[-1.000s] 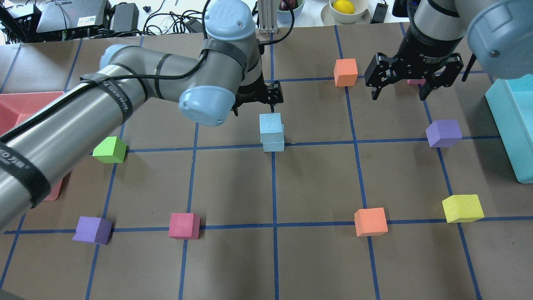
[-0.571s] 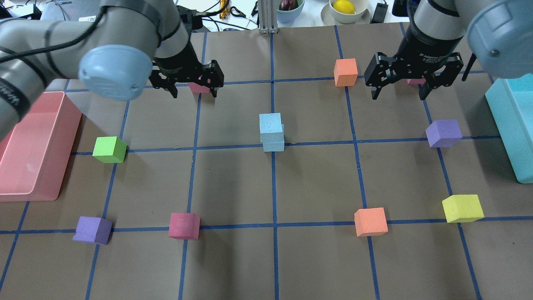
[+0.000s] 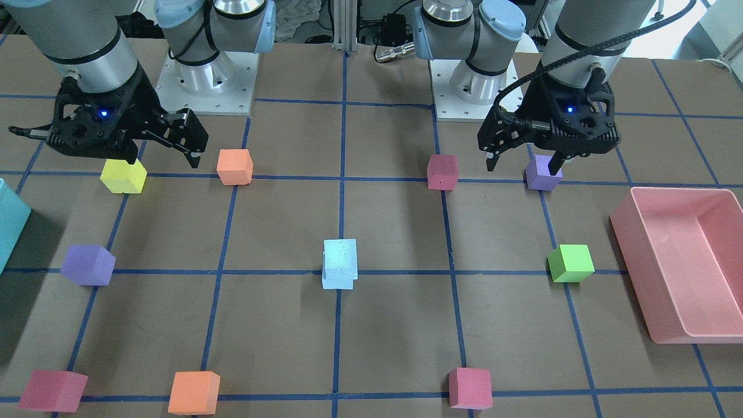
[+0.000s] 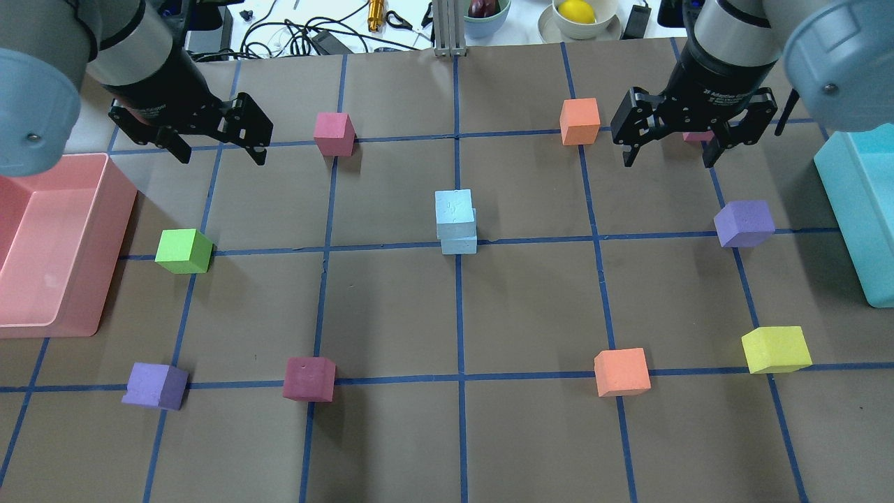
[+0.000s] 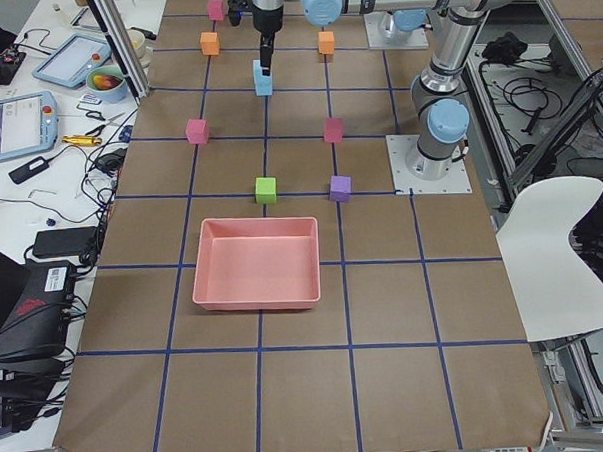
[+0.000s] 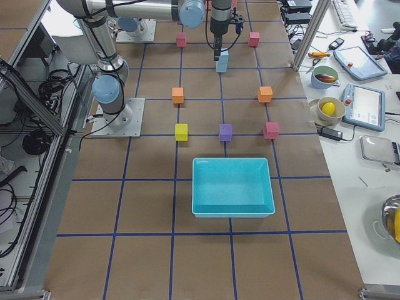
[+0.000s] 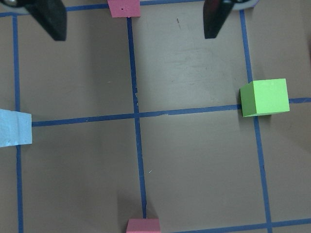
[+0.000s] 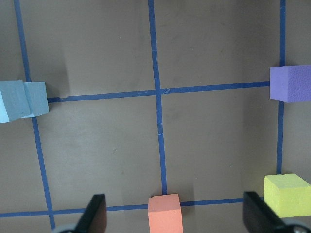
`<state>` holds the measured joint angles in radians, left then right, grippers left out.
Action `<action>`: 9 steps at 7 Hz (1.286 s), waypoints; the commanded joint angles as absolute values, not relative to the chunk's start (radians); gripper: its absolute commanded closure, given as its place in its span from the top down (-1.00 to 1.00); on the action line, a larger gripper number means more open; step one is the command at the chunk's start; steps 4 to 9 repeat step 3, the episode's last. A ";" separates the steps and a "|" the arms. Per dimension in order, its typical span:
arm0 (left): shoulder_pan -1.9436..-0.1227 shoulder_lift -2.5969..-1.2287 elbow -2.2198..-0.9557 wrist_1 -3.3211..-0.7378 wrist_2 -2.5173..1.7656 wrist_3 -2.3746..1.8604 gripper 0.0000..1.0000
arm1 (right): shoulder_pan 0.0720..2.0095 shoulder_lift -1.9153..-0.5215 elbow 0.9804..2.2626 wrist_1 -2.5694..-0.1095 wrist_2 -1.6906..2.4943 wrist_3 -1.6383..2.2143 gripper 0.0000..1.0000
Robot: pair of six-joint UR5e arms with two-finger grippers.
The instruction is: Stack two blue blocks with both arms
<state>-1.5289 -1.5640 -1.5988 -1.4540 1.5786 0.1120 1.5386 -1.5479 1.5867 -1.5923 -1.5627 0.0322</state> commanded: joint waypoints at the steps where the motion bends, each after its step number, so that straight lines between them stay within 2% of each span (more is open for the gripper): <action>1: -1.529 -1.546 -1.604 -1.447 1.582 0.109 1.00 | 1.539 -1.549 1.591 -1.592 -1.563 0.032 1.00; 9: -1.529 -1.542 -1.608 -1.450 1.582 0.107 1.00 | 1.540 -1.557 1.597 -1.592 -1.563 0.032 1.00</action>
